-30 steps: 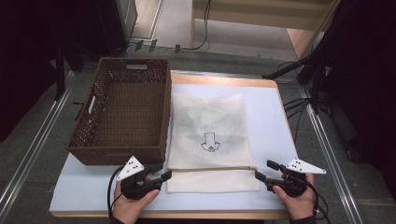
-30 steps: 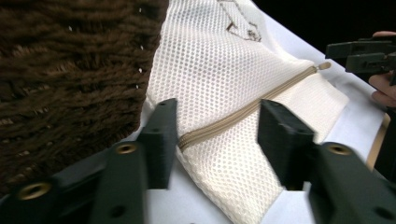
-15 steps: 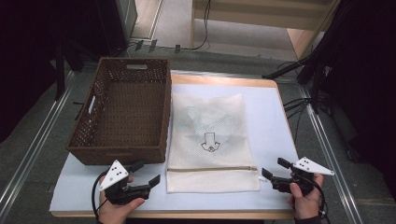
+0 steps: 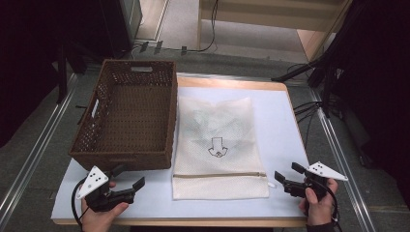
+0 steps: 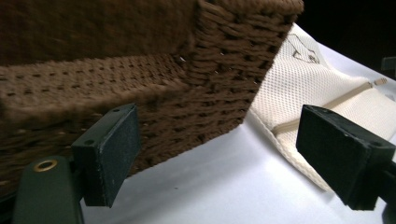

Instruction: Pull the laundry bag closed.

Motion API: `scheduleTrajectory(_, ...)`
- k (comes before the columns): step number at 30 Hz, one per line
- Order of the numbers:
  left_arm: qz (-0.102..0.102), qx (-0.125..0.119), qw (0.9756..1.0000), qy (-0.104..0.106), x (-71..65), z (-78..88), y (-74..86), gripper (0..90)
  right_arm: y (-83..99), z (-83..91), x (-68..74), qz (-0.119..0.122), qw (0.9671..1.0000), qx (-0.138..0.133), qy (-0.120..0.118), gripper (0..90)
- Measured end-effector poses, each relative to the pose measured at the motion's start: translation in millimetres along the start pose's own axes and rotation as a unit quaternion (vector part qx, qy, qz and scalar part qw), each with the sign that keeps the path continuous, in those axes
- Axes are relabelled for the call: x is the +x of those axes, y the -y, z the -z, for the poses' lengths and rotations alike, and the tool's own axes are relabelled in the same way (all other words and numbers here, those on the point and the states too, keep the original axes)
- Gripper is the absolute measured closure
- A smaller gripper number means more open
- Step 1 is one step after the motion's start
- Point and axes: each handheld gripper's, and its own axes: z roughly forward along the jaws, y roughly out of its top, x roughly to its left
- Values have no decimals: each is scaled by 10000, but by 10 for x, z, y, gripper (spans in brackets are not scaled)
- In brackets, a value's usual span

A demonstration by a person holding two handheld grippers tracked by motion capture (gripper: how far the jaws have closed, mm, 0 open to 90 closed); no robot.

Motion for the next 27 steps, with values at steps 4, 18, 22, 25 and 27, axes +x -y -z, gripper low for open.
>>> scheduleTrajectory(4,32,-73,10000,-11,47,27,-8,136,7,-20,-28,-93,9999,-57,87,154)
scheduleTrajectory(18,-79,-276,9996,75,204,129,-8,79,0,104,-228,-120,9985,-349,394,156)
scheduleTrajectory(22,-63,-390,9992,106,238,176,-16,69,0,178,-252,-87,9975,-571,416,155)
scheduleTrajectory(25,-53,-414,9990,135,239,174,-9,65,-4,190,-251,-65,9973,-607,408,156)
scheduleTrajectory(27,-68,-374,9992,107,228,162,-6,65,-1,179,-250,-70,9974,-576,430,156)
